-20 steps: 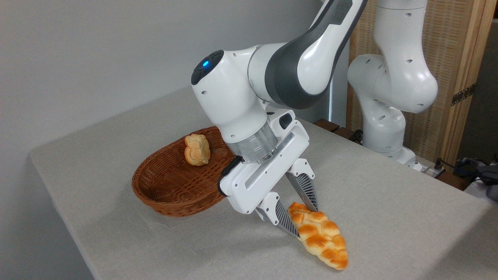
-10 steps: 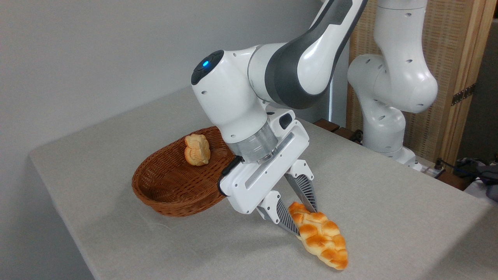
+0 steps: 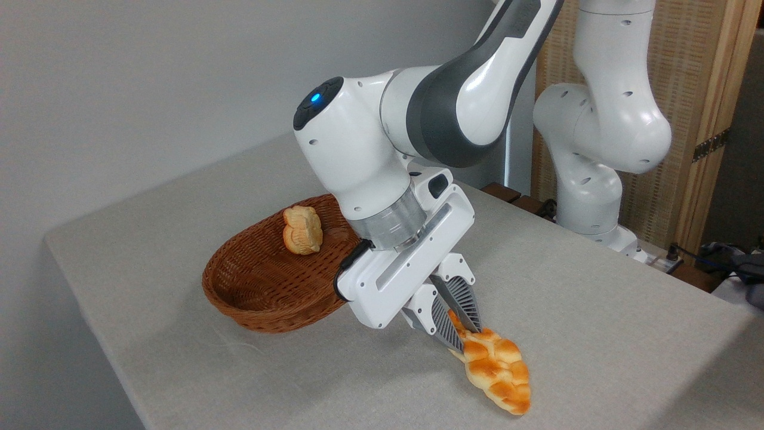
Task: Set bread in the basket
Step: 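Close the gripper on the end of the braided loaf, then lift the braided loaf and carry it over the wicker basket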
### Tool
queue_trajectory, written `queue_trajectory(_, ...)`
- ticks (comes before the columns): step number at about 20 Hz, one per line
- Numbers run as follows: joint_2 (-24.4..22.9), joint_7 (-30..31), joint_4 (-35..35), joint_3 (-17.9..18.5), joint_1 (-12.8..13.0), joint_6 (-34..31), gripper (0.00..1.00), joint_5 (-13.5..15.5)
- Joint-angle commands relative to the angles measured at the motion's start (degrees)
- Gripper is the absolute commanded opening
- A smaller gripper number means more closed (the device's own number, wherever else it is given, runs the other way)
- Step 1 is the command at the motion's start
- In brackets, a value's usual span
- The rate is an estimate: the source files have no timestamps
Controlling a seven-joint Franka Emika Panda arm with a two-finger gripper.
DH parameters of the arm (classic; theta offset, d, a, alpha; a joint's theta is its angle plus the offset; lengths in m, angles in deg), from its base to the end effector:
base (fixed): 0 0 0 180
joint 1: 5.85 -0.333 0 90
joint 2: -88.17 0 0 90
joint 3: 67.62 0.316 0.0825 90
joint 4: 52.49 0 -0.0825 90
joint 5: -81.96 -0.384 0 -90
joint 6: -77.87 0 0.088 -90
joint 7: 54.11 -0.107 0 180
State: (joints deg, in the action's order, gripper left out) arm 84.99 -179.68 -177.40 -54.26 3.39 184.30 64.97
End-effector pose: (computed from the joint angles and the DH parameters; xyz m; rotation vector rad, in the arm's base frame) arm 0.4904 0.0588 0.3967 1.2862 -2.6732 -0.5206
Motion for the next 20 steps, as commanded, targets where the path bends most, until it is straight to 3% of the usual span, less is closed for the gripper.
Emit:
queue_trajectory(1,-1.0,0.0,0.0,0.2,-0.2,0.4,0.21,-1.0)
queue_trajectory(16,-2.0,0.1,4.0,0.7,-0.5,-5.1,0.21,-0.1)
queue_trajectory(20,-1.9,0.7,6.7,0.9,-0.8,-5.4,0.21,4.4)
